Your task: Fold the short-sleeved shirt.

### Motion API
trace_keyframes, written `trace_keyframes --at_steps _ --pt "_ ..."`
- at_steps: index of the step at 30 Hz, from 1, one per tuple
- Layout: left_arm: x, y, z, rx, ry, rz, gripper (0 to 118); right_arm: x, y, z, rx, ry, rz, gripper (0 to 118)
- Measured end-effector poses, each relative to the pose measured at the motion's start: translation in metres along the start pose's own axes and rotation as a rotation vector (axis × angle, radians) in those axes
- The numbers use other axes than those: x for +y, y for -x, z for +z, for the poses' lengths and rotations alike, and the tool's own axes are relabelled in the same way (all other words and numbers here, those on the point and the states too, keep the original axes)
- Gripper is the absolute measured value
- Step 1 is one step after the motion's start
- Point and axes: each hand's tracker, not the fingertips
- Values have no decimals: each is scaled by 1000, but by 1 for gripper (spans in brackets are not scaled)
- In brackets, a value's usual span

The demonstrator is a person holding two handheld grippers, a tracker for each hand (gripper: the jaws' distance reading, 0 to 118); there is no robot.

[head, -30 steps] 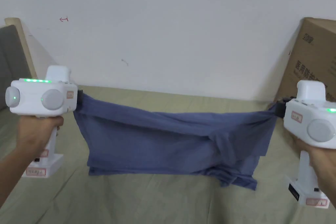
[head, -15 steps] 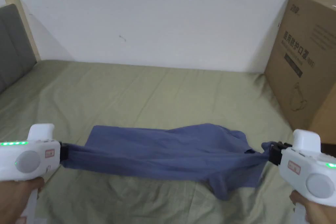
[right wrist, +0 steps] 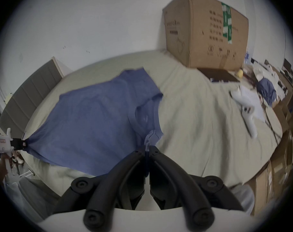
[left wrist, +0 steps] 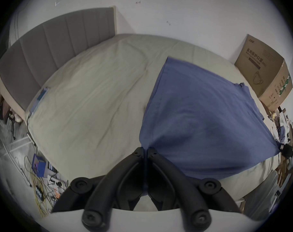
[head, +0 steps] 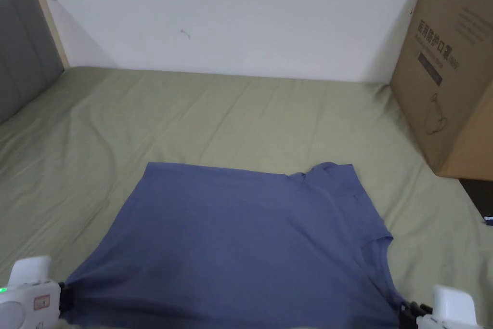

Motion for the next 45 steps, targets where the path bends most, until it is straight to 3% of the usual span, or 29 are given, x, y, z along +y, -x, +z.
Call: trace_keyframes --at_steps 8,10,11,13,14,15,16,18,19,26,30,33,34,35,36,37,38,40,45 --pt "-28 6 -49 44 147 -49 3 -37 -9 -41 -54 183 -62 3" --pt "-24 5 -47 34 57 -38 5 -37 -10 -37 -49 175 -72 4" --pt "-24 2 -43 36 59 -32 12 -34 -9 -33 -47 163 -73 4" --pt "-16 2 -40 21 63 -17 67 -17 -3 -18 -51 127 -55 49" --pt "-11 0 -37 12 64 -8 88 -8 -1 -12 -47 107 -42 62" --pt "-8 -2 -27 3 57 7 100 3 0 -2 -29 60 -32 63" --pt "-1 -5 -18 -42 -3 33 100 14 3 9 -23 9 -31 66" --pt "19 -17 5 -85 -130 35 100 40 11 29 -18 -89 -15 95" --pt "25 -27 24 -103 -196 28 100 55 16 42 -12 -157 -2 98" --pt "58 -95 121 -155 -582 -75 100 104 58 106 -22 -584 110 99" --pt "60 -121 140 -141 -768 -115 100 108 84 124 -43 -710 153 99" --pt "62 -128 132 -149 -808 -130 95 106 96 125 -72 -734 181 98" --pt "61 -130 132 -174 -819 -137 84 104 99 126 -61 -740 183 94" --pt "56 -134 129 -205 -827 -140 64 102 102 128 -62 -748 182 84" --pt "55 -135 128 -215 -825 -132 22 102 103 126 -70 -751 180 54" --pt "55 -137 125 -212 -813 -128 0 102 105 126 -73 -751 181 25" --pt "54 -136 121 -199 -805 -118 0 101 107 125 -77 -749 184 0" --pt "52 -135 114 -275 -753 -104 0 100 106 122 -77 -757 172 0" --pt "49 -120 102 -191 -672 -144 0 99 105 120 -62 -735 172 0"
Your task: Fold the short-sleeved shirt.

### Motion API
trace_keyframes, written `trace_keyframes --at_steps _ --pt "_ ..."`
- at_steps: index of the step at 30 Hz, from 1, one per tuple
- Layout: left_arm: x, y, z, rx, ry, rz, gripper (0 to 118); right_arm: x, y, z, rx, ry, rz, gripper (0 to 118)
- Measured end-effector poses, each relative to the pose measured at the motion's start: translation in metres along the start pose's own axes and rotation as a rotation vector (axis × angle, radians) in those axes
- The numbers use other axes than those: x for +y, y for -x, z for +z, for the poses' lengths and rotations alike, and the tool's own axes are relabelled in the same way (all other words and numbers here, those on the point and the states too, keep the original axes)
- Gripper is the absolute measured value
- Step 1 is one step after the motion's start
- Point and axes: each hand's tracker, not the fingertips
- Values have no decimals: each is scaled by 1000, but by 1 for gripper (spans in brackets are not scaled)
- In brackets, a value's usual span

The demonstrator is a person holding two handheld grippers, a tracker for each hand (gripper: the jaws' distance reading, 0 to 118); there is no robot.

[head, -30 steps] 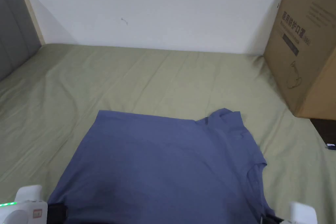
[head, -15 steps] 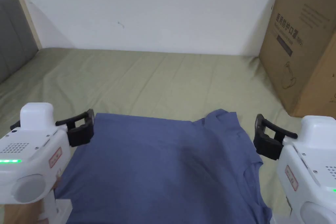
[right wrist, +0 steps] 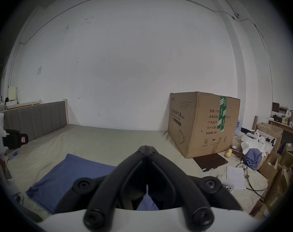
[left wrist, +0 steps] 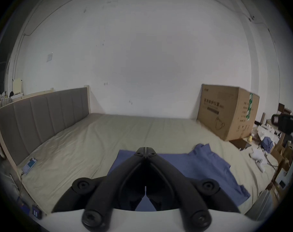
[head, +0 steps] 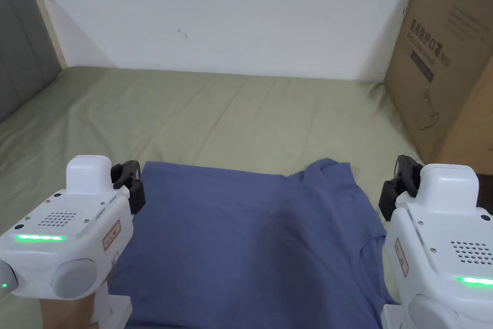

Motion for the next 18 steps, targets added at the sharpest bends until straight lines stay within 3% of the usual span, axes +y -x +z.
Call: trace_keyframes --at_steps 6,8,9,12,14,18 --pt "-28 44 -4 9 177 -3 0 -7 0 -4 13 26 -2 0" --pt "-47 62 -8 23 327 13 1 -10 0 -4 17 37 2 0" --pt "-57 70 -9 42 373 15 15 -11 1 -5 19 42 4 0" --pt "-83 90 -9 92 489 54 106 -17 1 -5 22 56 3 0" --pt "-102 104 -11 137 599 91 107 -21 2 -6 22 70 2 0" --pt "-127 117 -9 201 630 46 107 -29 1 -8 24 105 5 0"
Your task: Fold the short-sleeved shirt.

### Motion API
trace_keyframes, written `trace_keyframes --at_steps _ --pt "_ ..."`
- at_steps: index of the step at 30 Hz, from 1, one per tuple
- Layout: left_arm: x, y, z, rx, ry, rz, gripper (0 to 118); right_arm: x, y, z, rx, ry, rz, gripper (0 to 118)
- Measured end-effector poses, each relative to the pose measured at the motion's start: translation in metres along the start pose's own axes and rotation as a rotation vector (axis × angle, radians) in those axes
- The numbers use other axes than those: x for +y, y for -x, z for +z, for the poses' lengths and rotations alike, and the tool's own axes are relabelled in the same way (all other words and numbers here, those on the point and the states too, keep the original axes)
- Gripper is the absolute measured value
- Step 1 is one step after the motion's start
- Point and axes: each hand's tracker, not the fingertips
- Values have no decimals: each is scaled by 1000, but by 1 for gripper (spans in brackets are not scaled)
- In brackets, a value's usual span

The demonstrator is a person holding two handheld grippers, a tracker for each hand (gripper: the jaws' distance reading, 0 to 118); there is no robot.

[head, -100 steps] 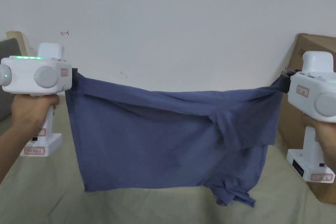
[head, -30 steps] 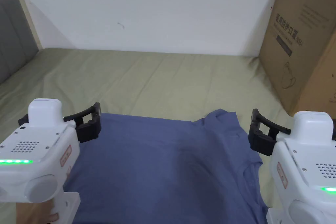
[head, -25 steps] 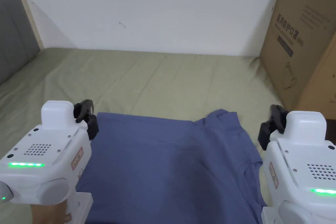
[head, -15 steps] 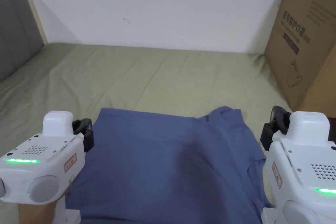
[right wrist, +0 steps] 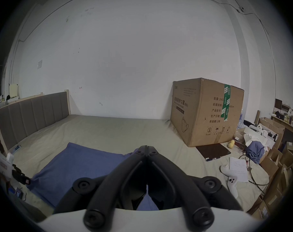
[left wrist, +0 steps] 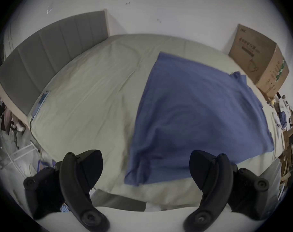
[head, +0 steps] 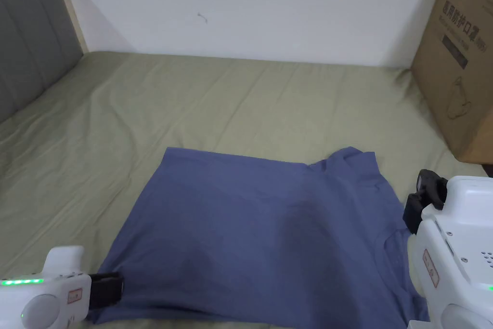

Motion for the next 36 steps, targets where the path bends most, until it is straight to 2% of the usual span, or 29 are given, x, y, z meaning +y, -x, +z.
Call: trace_keyframes --at_steps 4,5,6,7,9,11,12,13,14,15,16,17,18,20,23,25,27,28,30,32,33,36 --pt "-12 3 -15 -7 32 -8 106 -8 -3 -1 -3 31 2 0" --pt "-15 1 -20 -6 45 -21 102 -10 -5 0 -5 40 2 0" --pt "-20 -1 -25 -26 76 -9 88 -12 -7 0 -9 47 2 0" --pt "-22 -3 -30 -30 84 -18 66 -15 -9 0 -13 56 1 0" --pt "-26 -4 -38 -54 114 -25 16 -21 -16 0 -17 89 -6 0" --pt "-27 -8 -34 -40 93 -17 6 -31 -24 0 -34 147 -11 0" --pt "-26 -9 -28 -38 78 -12 5 -39 -30 -2 -38 194 -8 7" --pt "-24 -8 -25 -47 65 -3 4 -48 -35 -4 -31 257 -13 21" --pt "-22 -7 -22 -68 57 15 4 -60 -41 -6 -27 327 -28 41" --pt "-19 -8 -19 -81 50 32 4 -75 -45 -10 -22 401 -43 75" --pt "-19 -5 -17 -69 42 18 4 -90 -49 -13 -23 481 -52 95" --pt "-16 -6 -12 -69 21 18 4 -107 -53 -17 -39 545 -66 106" --pt "-13 -5 -8 -50 4 2 4 -123 -55 -18 -38 588 -79 108" --pt "-9 -4 -1 -62 -18 9 4 -149 -60 -19 -24 633 -106 108" --pt "-6 -5 2 -84 -10 30 4 -175 -61 -24 -43 756 -103 106" --pt "-4 -6 5 -83 -11 29 4 -184 -62 -26 -35 783 -136 90" --pt "-5 -7 4 -93 4 31 4 -190 -62 -32 -20 814 -147 87" --pt "-5 -7 2 -92 5 28 4 -193 -60 -35 -16 823 -142 78" --pt "-5 -7 1 -94 14 30 4 -197 -58 -38 7 838 -138 50" --pt "-5 -9 2 -93 13 31 4 -196 -58 -36 20 845 -157 29" --pt "-5 -9 3 -92 12 31 4 -194 -57 -34 23 836 -156 12" --pt "0 -8 7 -100 4 42 4 -182 -60 -29 37 798 -156 10"
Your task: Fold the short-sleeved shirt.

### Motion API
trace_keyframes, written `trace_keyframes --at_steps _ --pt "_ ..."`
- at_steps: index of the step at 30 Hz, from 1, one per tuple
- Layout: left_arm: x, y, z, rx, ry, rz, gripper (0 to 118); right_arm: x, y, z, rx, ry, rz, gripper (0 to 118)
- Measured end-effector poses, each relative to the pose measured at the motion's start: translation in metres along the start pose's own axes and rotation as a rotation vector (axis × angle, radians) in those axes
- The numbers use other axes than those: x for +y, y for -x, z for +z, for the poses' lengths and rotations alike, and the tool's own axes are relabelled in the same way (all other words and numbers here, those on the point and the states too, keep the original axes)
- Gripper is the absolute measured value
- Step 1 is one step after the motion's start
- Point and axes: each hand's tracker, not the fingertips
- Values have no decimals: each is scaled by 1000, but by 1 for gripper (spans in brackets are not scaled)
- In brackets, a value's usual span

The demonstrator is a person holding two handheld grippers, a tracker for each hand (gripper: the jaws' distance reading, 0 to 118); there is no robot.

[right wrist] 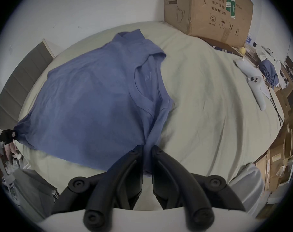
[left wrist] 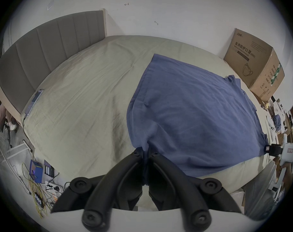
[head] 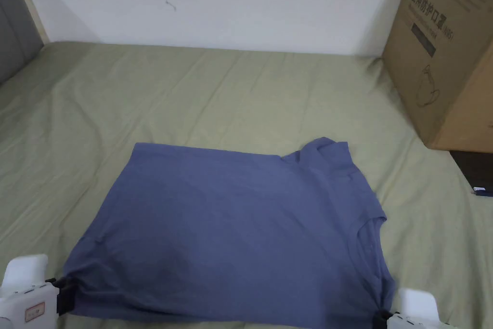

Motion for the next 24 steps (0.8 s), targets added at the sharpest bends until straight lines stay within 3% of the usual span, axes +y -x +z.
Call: trace_keyframes --at_steps 5,10,24 --pt "29 -6 13 -37 -67 63 4 34 4 29 44 -135 -42 10" --pt "74 -20 6 -47 -145 66 4 83 18 30 41 -198 -28 10" --pt "162 -40 -104 35 -93 63 4 167 19 -58 -13 -129 -169 10"
